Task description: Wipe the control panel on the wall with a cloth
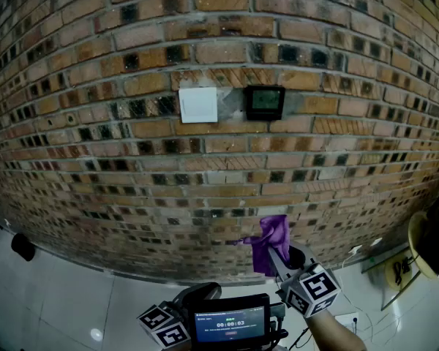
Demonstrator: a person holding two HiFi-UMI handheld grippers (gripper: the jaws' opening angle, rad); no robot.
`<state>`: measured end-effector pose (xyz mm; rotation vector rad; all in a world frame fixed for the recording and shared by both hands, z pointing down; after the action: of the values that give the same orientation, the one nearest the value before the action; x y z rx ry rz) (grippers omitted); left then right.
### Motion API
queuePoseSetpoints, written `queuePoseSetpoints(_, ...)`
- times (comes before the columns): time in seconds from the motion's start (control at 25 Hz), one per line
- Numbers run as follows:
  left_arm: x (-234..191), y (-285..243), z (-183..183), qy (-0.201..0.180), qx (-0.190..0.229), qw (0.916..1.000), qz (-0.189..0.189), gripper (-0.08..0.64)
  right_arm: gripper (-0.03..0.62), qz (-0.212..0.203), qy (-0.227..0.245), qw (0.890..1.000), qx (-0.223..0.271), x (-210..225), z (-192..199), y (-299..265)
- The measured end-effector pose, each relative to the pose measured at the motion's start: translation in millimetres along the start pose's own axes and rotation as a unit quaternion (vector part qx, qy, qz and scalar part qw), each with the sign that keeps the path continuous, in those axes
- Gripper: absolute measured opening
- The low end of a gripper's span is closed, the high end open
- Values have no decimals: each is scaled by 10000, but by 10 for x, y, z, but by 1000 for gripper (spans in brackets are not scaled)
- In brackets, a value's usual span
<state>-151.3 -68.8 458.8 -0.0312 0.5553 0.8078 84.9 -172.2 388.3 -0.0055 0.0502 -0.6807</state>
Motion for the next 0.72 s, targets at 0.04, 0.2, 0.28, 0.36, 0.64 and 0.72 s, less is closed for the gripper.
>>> queuePoseSetpoints(0.04, 1, 1, 4, 4, 2, 10000, 0, 32, 83, -26, 64, 10000, 9, 2, -19, -30)
queuePoseSetpoints(0.2, 11, -4, -5, -8, 10, 10000, 10, 32, 83, -84, 198, 9997, 75, 20, -115, -148)
queuePoseSetpoints(0.28, 9, -4, -23, -28, 19, 10000, 16, 32, 83, -99, 252, 9995, 136, 26, -186, -211)
queuePoseSetpoints(0.36, 3, -2, -30, -43, 19, 10000, 18, 32, 83, -131, 379, 9990, 197, 17, -261, -277)
queuePoseSetpoints(0.64, 36, 21, -46, -54, -1, 10000, -12, 32, 83, -240, 801, 9958, 387, -10, -508, -511)
queuePoseSetpoints(0.72, 23, 33, -58, -68, 17, 10000, -37, 32, 83, -256, 935, 9942, 460, -9, -620, -591)
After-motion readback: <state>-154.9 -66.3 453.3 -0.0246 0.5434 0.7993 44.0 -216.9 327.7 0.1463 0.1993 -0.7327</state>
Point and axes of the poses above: the fingertips, and each gripper's own axes: y backward along the fingers, x to its right, z out of its underside, the point moved 9 cm from there along y, backward along the fingers, and after that the axes turned 5 degrees about z, right-handed, at the moved point
